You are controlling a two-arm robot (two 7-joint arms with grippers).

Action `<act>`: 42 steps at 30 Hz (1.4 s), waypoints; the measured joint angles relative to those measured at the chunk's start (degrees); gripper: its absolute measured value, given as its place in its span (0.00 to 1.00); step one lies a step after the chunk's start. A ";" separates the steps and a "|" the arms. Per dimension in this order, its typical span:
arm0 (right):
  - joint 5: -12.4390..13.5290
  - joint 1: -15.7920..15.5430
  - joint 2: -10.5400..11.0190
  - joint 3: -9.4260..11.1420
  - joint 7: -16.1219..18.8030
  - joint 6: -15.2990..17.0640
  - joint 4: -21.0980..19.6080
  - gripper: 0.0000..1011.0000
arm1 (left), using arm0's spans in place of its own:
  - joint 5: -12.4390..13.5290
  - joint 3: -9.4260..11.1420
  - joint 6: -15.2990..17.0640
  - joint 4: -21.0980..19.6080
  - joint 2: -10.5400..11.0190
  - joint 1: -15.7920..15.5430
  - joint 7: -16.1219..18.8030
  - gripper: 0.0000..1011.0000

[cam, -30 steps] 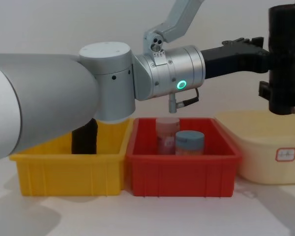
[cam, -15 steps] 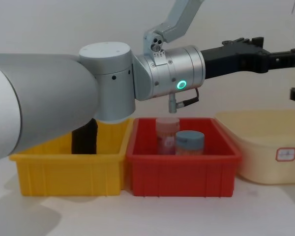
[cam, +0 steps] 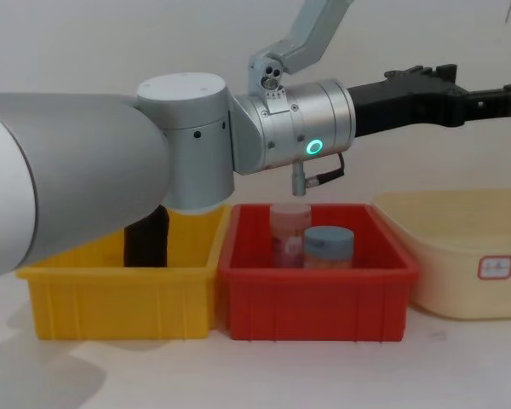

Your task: Pick up the garbage bag with the one hand and transfer it to the other hand.

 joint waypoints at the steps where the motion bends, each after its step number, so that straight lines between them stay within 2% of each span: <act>1: 0.00 0.07 0.15 0.20 0.07 0.28 0.01 0.76 | 0.00 0.00 0.00 -0.03 0.03 0.01 0.00 0.99; 3: 0.00 0.09 0.40 0.37 0.48 0.59 -0.19 0.85 | 0.03 0.00 0.06 -0.46 0.19 0.22 0.23 0.99; 5: 0.01 0.05 0.58 0.40 0.91 0.71 -0.53 0.86 | 0.13 -0.01 0.24 -1.27 0.51 0.64 0.88 0.99; 8: 0.05 -0.28 0.88 0.39 1.86 0.85 -1.34 0.96 | 0.52 -0.12 0.76 -3.20 1.34 1.58 2.16 0.99; 11: 0.13 -0.80 1.21 0.25 2.99 0.89 -2.61 0.99 | 0.92 -0.26 1.28 -4.88 2.14 2.45 3.31 0.99; 22: 0.57 -3.63 2.10 -1.20 7.72 0.73 -8.45 0.99 | 3.68 -1.63 5.55 -16.58 7.24 8.06 10.02 0.99; 24: 0.63 -4.47 2.27 -1.78 8.87 0.56 -10.09 0.99 | 4.59 -2.19 7.05 -20.18 8.79 9.92 12.11 0.99; 28: 0.61 -5.69 2.55 -2.76 10.63 0.03 -12.38 0.99 | 5.64 -3.10 8.80 -24.62 10.82 12.39 14.63 0.99; 29: 0.57 -6.04 2.65 -3.00 10.96 -0.08 -12.86 0.99 | 5.64 -3.10 8.80 -24.62 10.82 12.39 14.63 0.99; 30: 0.42 -6.53 2.79 -3.60 11.56 -0.32 -13.93 0.99 | 6.34 -3.84 9.91 -27.54 12.28 14.26 16.29 0.99; 32: 0.16 -7.07 2.93 -4.22 12.18 -0.59 -14.82 0.99 | 6.55 -4.07 10.21 -28.72 12.69 14.81 16.79 0.99; 34: -0.36 -7.93 3.20 -5.23 13.19 -1.02 -16.27 0.99 | 7.46 -5.03 11.61 -32.42 14.33 17.14 18.99 0.99; 35: -0.52 -8.11 3.27 -5.45 13.47 -1.14 -16.55 0.99 | 7.46 -5.03 11.61 -32.42 14.33 17.14 18.99 0.99; 42: -2.52 -10.40 4.02 -9.10 16.13 -2.26 -20.32 0.99 | 9.66 -7.78 14.61 -41.01 18.08 22.96 24.27 0.99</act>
